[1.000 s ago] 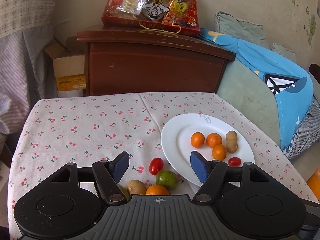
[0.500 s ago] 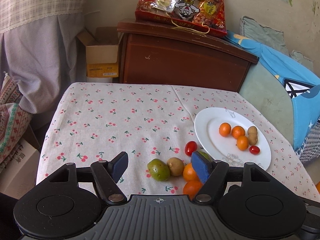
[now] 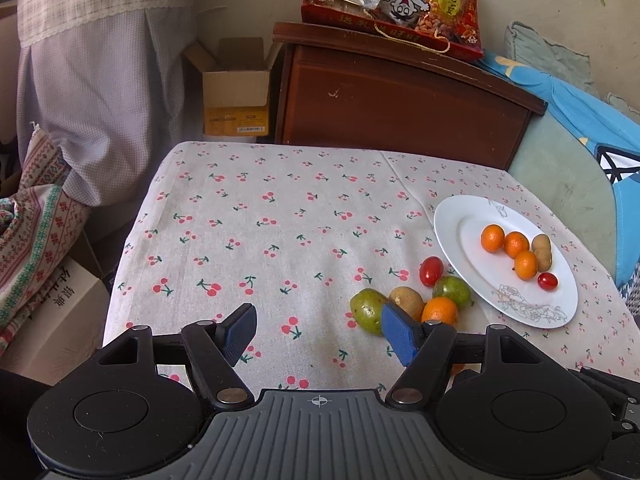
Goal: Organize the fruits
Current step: 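Withdraw both open grippers from the plate toward the remaining fruit, then grasp an orange mandarin from the cloth with the right gripper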
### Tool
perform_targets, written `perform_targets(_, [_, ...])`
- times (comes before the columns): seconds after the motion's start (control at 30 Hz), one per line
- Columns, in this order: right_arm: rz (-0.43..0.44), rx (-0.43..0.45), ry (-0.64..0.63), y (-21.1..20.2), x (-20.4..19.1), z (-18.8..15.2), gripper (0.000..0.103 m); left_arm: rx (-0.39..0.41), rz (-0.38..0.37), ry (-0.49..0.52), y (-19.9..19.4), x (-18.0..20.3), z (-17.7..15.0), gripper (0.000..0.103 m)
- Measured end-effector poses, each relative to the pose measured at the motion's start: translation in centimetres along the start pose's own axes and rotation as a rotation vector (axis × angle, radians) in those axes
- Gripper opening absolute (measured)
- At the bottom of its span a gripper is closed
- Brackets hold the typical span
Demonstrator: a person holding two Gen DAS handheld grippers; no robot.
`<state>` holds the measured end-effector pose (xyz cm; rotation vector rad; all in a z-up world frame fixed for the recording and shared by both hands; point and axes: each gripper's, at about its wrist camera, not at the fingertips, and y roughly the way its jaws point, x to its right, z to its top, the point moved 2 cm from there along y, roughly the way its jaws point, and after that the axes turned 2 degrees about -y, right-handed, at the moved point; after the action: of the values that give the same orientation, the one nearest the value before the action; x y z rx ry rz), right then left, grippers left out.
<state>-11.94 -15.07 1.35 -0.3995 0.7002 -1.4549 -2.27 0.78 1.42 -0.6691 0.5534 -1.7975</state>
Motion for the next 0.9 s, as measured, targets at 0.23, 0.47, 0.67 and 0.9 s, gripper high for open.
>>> perform_targets(0.23, [0.023, 0.005, -0.017, 1.0, -0.6, 0.1, 0.045, -0.015, 0.001, -0.016, 0.6, -0.5, -0.3, 0.069])
perform_targets(0.47, [0.031, 0.009, -0.021, 1.9, -0.9, 0.1, 0.034, -0.015, -0.009, -0.033, 0.8, -1.1, -0.5, 0.068])
perform_targets(0.67, [0.025, 0.005, -0.025, 2.1, -0.8, -0.1, 0.027, -0.016, -0.021, -0.027, 1.2, -0.7, -0.7, 0.067])
perform_targets(0.9, [-0.049, 0.003, 0.038, 1.3, 0.9, 0.1, 0.027, -0.011, -0.055, 0.008, 1.5, 0.4, -0.9, 0.065])
